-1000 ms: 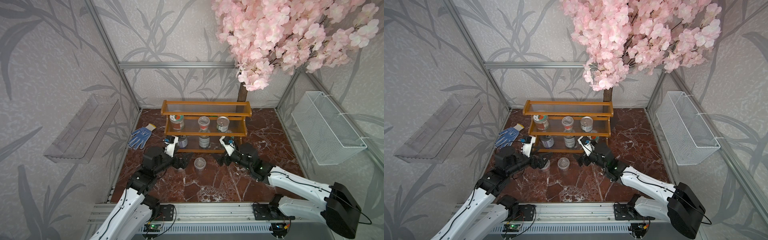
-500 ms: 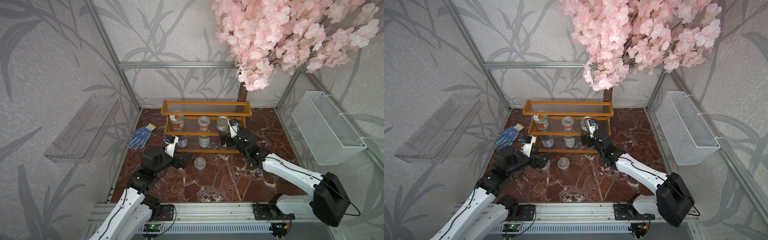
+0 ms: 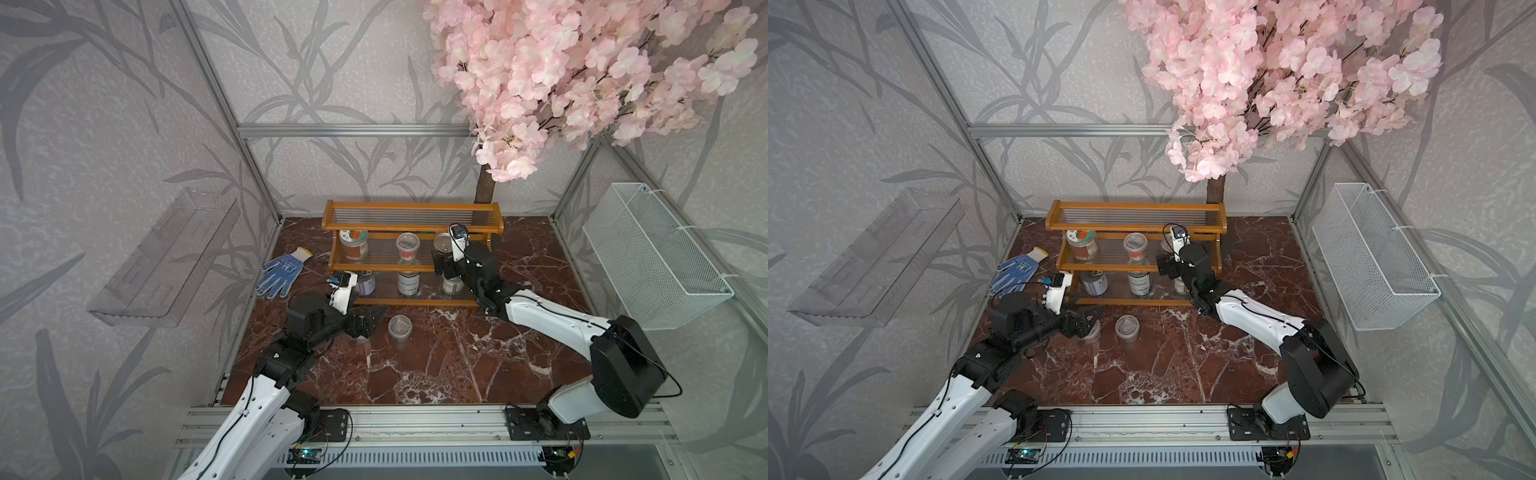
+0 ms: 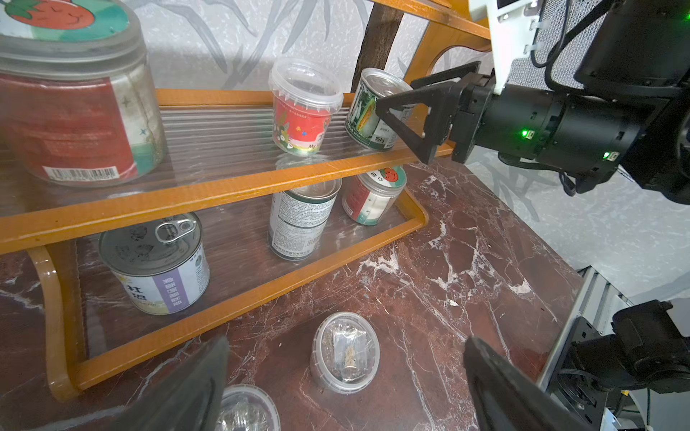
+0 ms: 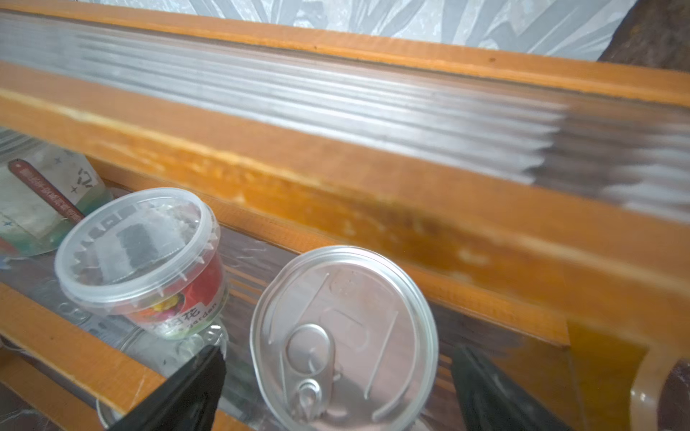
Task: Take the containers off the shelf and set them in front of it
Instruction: 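Pick up a container from the shelf.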
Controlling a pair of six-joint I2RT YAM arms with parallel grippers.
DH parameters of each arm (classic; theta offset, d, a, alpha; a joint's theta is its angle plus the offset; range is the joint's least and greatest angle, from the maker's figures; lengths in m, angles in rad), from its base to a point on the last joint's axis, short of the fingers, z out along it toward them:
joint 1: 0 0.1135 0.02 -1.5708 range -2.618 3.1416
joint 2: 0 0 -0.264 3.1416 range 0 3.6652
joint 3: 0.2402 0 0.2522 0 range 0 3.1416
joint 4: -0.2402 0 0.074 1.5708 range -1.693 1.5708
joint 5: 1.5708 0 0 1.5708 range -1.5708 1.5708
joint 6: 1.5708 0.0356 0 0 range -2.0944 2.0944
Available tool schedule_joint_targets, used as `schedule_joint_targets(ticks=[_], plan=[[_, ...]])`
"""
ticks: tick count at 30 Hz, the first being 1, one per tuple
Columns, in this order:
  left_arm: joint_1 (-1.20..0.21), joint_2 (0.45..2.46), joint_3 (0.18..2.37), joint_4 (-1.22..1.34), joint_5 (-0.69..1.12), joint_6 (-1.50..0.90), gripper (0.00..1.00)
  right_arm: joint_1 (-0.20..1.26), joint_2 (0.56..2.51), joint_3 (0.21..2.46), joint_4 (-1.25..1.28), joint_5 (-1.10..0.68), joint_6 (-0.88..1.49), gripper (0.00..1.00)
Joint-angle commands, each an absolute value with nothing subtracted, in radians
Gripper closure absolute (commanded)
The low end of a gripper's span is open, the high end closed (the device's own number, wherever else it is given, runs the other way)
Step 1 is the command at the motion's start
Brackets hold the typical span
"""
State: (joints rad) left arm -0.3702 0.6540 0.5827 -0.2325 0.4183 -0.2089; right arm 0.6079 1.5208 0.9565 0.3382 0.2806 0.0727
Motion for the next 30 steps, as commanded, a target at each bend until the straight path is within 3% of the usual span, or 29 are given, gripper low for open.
schedule_joint_targets(ticks=[1, 5, 13, 19, 30], plan=[[-0.364, 0.658, 0.611, -0.23, 0.422, -0.19, 0.0, 0.599, 1.545, 0.996, 0.368, 0.298, 0.059, 0.01], [-0.364, 0.662, 0.608, -0.219, 0.425, -0.194, 0.0, 0.594, 1.561, 1.003, 0.38, 0.291, 0.058, 0.02], [-0.365, 0.673, 0.612, -0.209, 0.431, -0.191, 0.0, 0.593, 1.584, 1.01, 0.406, 0.275, 0.044, 0.19], [-0.364, 0.683, 0.615, -0.209, 0.436, -0.187, 0.0, 0.588, 1.57, 0.993, 0.435, 0.257, 0.037, 0.27], [-0.364, 0.692, 0.612, -0.194, 0.436, -0.19, 0.0, 0.588, 1.463, 0.931, 0.403, 0.156, 0.0, 0.3]])
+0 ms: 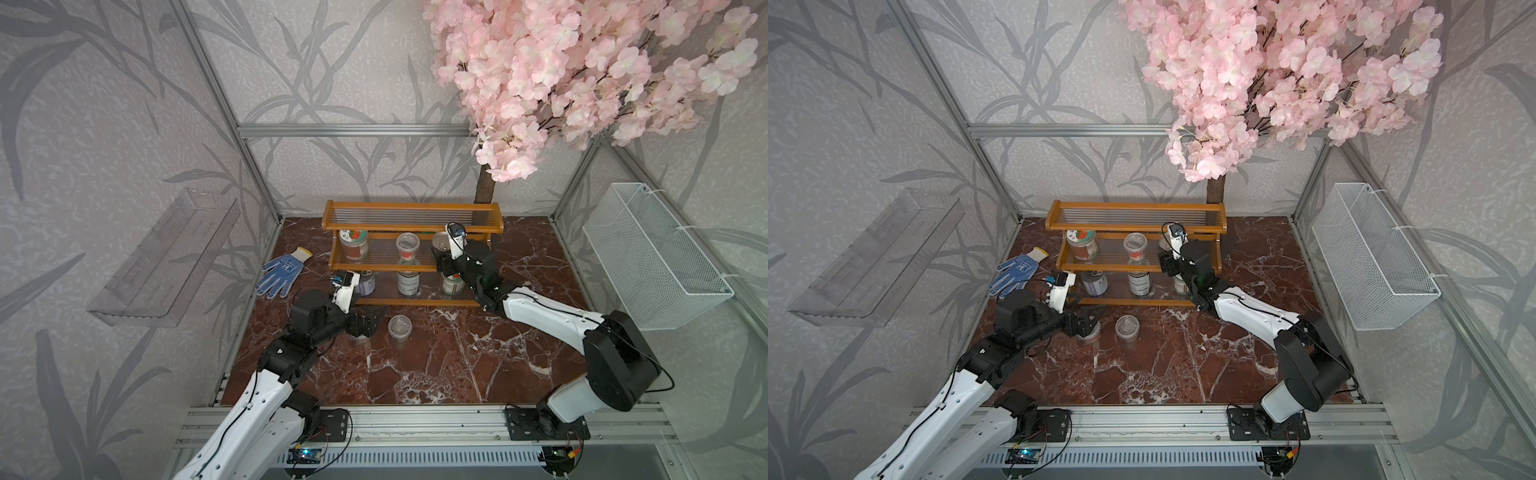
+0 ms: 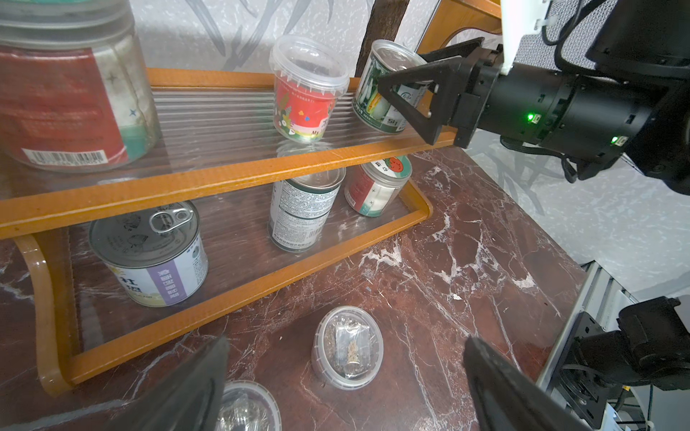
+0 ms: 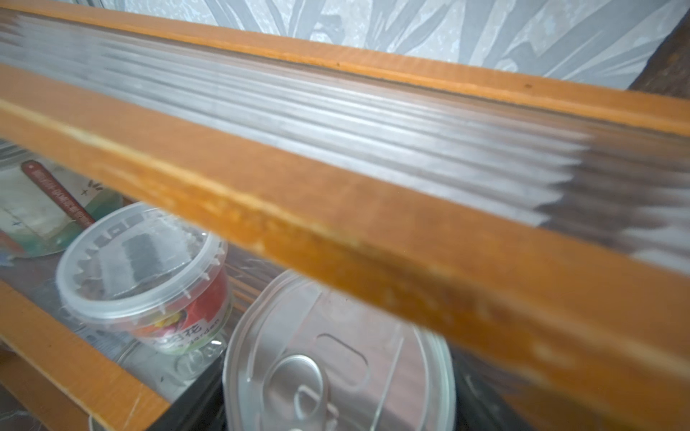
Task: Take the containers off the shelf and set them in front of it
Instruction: 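Pick up a container from the shelf, then place the container at the center of the board.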
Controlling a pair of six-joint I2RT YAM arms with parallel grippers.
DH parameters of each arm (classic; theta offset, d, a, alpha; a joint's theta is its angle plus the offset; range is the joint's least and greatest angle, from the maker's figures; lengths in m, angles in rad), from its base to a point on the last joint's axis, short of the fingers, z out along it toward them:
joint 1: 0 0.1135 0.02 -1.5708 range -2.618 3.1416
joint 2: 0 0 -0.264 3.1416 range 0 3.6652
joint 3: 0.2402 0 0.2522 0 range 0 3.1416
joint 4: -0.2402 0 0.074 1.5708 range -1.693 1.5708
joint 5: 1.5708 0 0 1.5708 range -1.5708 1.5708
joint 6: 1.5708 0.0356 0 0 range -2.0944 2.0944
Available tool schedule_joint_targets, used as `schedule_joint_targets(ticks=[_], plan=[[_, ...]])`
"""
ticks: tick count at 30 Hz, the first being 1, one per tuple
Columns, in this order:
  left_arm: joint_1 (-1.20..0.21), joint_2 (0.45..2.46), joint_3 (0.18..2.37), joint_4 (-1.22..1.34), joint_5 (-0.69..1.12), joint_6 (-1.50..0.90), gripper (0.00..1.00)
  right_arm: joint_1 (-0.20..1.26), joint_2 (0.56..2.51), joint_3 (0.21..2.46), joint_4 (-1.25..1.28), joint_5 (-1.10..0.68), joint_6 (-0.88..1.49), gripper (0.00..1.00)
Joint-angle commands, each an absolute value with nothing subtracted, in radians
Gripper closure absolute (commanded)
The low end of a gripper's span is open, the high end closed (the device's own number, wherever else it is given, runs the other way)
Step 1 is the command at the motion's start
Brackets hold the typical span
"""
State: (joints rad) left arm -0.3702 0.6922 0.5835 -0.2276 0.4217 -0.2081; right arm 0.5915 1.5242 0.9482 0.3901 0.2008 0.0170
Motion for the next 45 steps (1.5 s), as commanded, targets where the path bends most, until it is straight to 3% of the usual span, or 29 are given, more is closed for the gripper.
schedule_joint_targets(ticks=[1, 15, 24, 35, 45], plan=[[-0.364, 0.692, 0.612, -0.191, 0.435, -0.19, 0.0, 0.589, 1.449, 0.923, 0.396, 0.143, -0.004, 0.3], [-0.364, 0.709, 0.609, -0.158, 0.468, -0.204, 0.0, 0.688, 1.174, 0.741, 0.263, -0.093, -0.067, 0.31], [-0.364, 0.713, 0.592, -0.142, 0.485, -0.224, 0.0, 0.816, 1.049, 0.537, 0.21, -0.075, -0.034, 0.31], [-0.365, 0.738, 0.593, -0.126, 0.505, -0.221, 0.0, 0.82, 1.284, 0.418, 0.487, -0.07, -0.008, 0.31], [-0.366, 0.727, 0.586, -0.144, 0.493, -0.206, 0.0, 0.805, 1.431, 0.411, 0.58, -0.035, -0.042, 0.29]])
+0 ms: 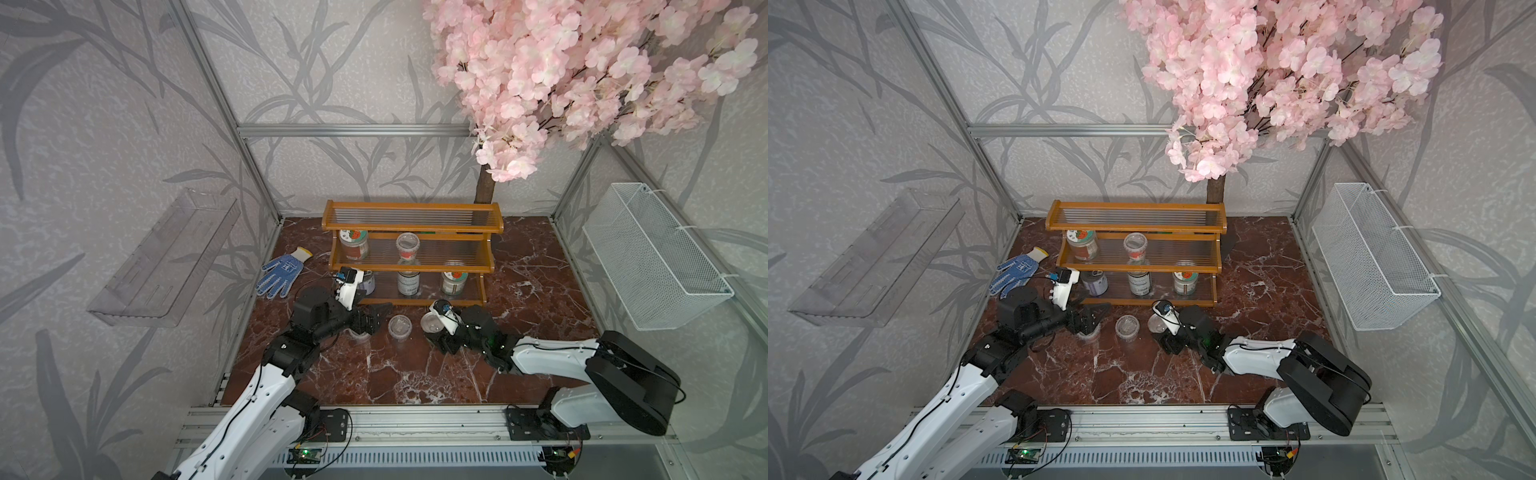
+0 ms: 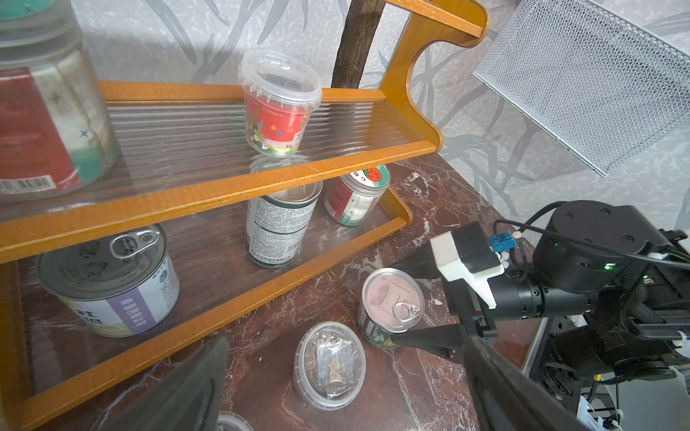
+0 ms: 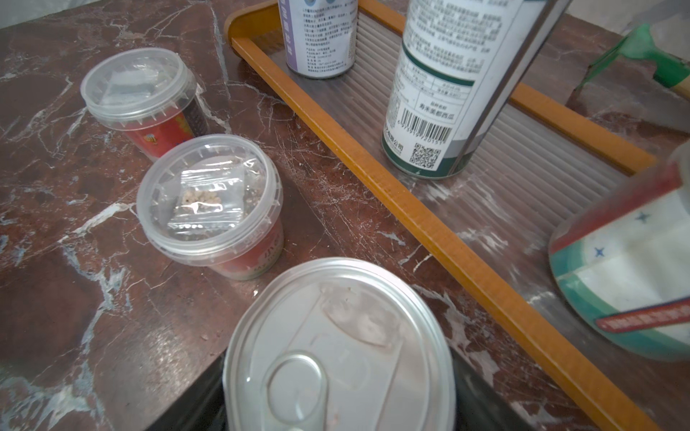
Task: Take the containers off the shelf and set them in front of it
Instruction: Place the container at the center of the board.
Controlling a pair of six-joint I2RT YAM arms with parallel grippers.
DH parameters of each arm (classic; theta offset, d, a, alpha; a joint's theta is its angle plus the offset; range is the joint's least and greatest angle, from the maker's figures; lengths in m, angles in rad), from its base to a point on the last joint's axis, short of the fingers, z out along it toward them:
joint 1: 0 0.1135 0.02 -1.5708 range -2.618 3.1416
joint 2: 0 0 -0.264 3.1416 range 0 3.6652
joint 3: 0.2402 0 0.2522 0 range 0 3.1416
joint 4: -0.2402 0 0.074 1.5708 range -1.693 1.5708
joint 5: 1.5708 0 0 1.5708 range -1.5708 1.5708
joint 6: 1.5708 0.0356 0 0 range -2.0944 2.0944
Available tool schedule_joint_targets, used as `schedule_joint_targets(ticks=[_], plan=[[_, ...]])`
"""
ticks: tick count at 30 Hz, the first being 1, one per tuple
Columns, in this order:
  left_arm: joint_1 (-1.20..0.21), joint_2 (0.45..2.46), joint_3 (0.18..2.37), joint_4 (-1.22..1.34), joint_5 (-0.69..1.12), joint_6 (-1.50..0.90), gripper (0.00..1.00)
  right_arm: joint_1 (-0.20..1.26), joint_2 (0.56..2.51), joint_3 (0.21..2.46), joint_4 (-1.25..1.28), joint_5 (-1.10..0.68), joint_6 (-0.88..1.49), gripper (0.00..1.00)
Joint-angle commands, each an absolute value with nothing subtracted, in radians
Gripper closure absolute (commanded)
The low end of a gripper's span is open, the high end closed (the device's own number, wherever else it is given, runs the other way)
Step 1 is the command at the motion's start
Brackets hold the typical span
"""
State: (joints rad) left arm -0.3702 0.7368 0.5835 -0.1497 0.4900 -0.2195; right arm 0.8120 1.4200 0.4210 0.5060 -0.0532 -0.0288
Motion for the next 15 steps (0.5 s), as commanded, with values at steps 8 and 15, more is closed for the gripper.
schedule_joint_targets(ticks=[8, 15], plan=[[-0.365, 0.732, 0.579, -0.144, 0.492, -0.201, 0.0, 0.803, 1.443, 0.389, 0.563, -0.02, -0.054, 0.23], [-0.366, 0.735, 0.572, -0.136, 0.494, -0.207, 0.0, 0.803, 1.422, 0.371, 0.543, -0.012, -0.055, 0.12]])
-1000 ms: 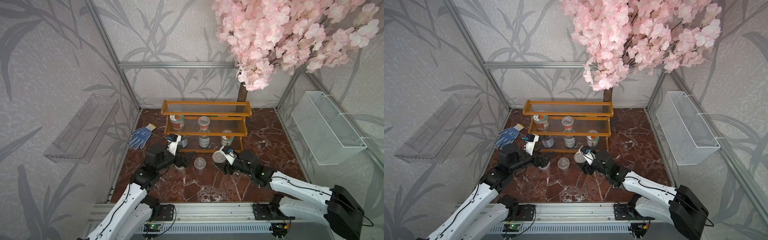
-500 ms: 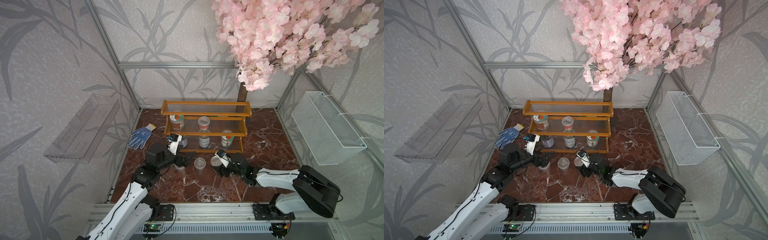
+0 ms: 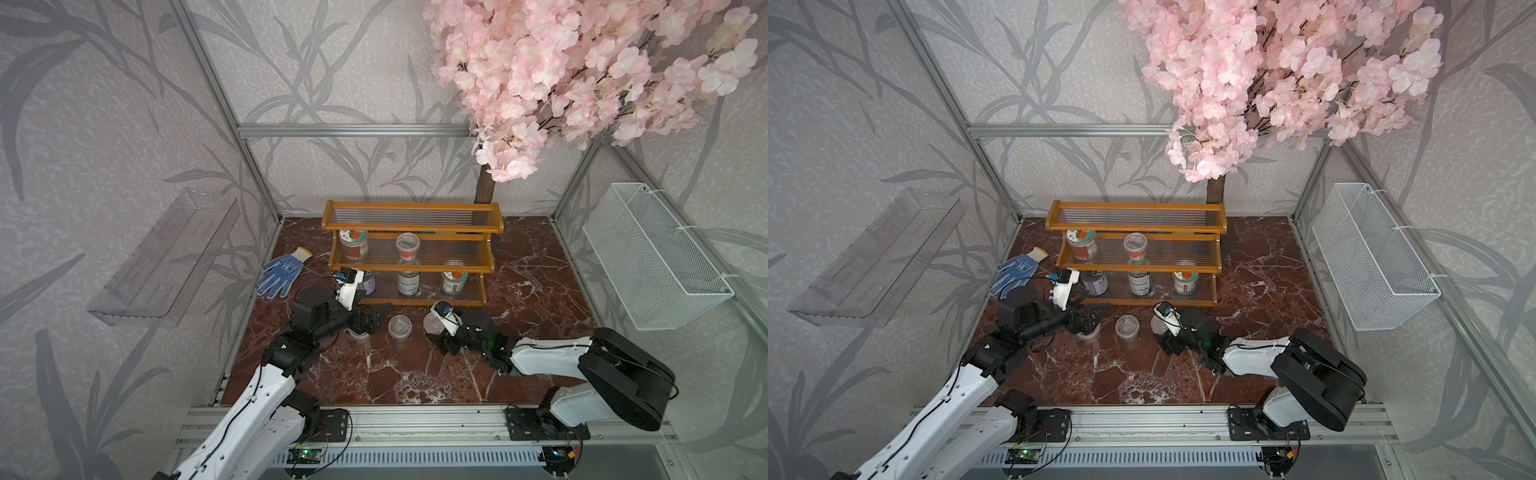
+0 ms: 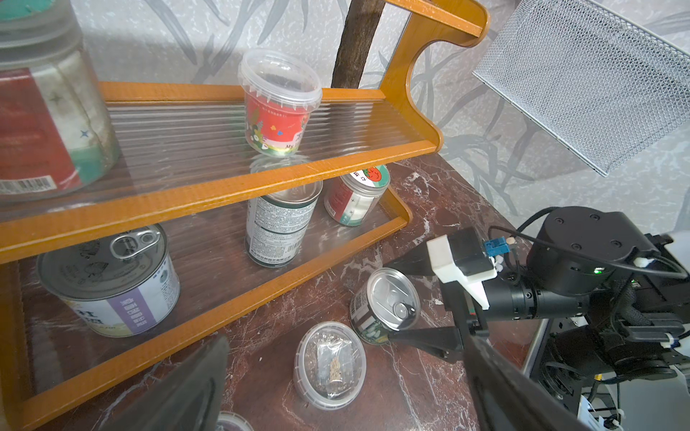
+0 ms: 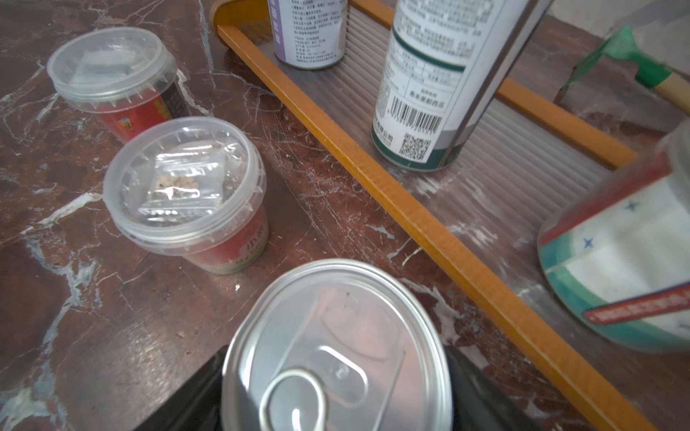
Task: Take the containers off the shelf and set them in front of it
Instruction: Place the container at the center of the board.
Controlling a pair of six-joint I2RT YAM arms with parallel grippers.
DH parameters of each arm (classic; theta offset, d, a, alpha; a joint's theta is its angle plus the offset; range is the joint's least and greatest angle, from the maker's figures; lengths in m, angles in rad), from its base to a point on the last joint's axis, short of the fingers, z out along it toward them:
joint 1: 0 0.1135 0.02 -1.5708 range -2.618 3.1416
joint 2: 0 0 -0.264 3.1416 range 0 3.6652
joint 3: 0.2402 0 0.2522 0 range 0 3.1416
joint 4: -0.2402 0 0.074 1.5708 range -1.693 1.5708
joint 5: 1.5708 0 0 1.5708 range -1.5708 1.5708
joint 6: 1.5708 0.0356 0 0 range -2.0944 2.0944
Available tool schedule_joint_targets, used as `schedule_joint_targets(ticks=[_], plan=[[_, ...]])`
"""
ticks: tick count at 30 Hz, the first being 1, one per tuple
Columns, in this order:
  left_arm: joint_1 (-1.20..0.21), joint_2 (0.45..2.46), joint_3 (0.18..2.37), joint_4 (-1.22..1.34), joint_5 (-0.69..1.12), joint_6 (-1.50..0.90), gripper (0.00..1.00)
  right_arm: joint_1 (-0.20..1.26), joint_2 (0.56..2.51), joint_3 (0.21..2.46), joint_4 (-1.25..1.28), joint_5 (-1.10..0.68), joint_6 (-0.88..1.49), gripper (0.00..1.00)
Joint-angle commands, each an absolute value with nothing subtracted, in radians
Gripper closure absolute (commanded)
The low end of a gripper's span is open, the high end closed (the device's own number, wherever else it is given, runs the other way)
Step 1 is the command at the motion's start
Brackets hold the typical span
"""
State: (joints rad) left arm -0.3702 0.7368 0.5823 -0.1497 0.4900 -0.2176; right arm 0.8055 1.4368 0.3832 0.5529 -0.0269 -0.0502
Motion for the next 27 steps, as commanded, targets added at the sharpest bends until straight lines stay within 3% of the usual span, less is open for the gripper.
schedule_joint_targets(ticks=[1, 15, 27], plan=[[-0.365, 0.735, 0.572, -0.134, 0.494, -0.208, 0.0, 0.803, 1.421, 0.373, 0.543, -0.011, -0.054, 0.12], [-0.365, 0.735, 0.578, -0.142, 0.489, -0.207, 0.0, 0.803, 1.331, 0.365, 0.465, -0.002, -0.049, 0.1], [-0.364, 0.752, 0.582, -0.137, 0.468, -0.197, 0.0, 0.789, 1.028, 0.447, 0.236, 0.071, 0.03, 0.02]])
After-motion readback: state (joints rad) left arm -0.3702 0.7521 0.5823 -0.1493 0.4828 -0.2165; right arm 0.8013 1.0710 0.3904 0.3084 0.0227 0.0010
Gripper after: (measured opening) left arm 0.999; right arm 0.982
